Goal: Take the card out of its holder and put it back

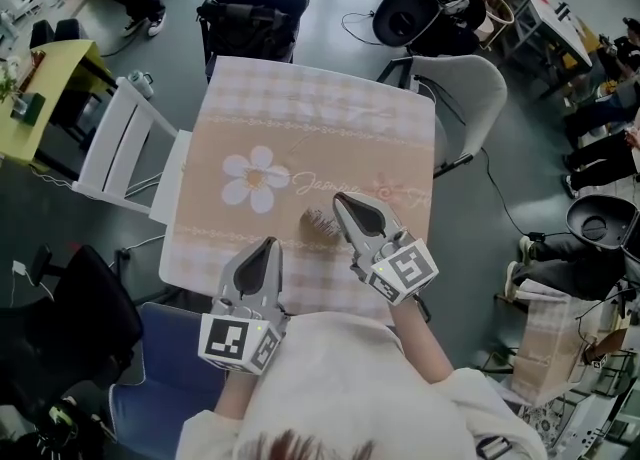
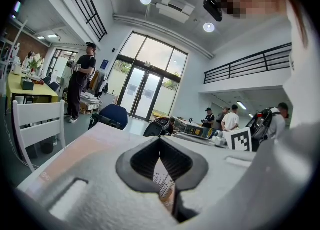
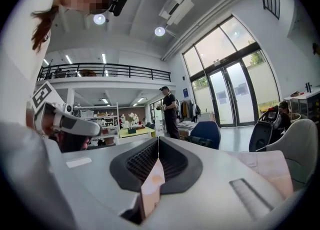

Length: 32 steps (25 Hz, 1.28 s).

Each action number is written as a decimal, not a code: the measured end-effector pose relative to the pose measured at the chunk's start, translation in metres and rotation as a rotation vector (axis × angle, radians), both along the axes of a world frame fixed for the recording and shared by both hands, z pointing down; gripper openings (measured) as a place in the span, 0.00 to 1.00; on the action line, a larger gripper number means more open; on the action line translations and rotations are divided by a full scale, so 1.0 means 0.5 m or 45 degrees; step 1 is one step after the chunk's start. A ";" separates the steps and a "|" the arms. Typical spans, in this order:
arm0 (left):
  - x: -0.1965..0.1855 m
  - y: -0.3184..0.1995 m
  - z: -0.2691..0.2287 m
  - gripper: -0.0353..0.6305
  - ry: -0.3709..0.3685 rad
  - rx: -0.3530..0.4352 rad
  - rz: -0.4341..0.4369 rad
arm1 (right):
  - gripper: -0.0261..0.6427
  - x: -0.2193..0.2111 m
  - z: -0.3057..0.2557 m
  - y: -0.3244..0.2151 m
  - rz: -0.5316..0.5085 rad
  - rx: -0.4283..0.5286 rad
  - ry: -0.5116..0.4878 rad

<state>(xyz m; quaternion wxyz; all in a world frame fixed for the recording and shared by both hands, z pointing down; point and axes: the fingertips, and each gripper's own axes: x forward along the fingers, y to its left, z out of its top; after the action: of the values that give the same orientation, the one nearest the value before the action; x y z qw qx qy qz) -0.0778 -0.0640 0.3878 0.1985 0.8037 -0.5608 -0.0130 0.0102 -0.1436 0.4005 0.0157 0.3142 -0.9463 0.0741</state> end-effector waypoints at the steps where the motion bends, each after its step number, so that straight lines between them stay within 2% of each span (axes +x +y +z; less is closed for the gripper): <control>1: 0.000 0.000 -0.002 0.06 0.000 0.003 0.000 | 0.04 0.004 -0.020 0.004 0.012 0.022 -0.018; 8: 0.009 0.008 -0.010 0.06 -0.005 0.025 0.020 | 0.04 0.050 -0.114 0.048 0.101 0.117 -0.101; 15: 0.014 0.018 -0.017 0.06 -0.007 0.039 0.032 | 0.04 0.100 -0.136 0.104 0.163 0.136 -0.086; 23: 0.013 0.029 -0.022 0.06 -0.013 0.046 0.036 | 0.03 0.137 -0.105 0.161 0.194 0.072 -0.033; 32: 0.022 0.043 -0.022 0.06 -0.025 0.050 0.048 | 0.03 0.148 -0.081 0.209 0.217 0.019 -0.045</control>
<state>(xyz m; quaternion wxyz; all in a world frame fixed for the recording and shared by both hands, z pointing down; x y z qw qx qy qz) -0.0668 -0.0427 0.3768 0.1774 0.8179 -0.5472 -0.0124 0.0842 -0.0391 0.3599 -0.0095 0.3925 -0.9168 0.0734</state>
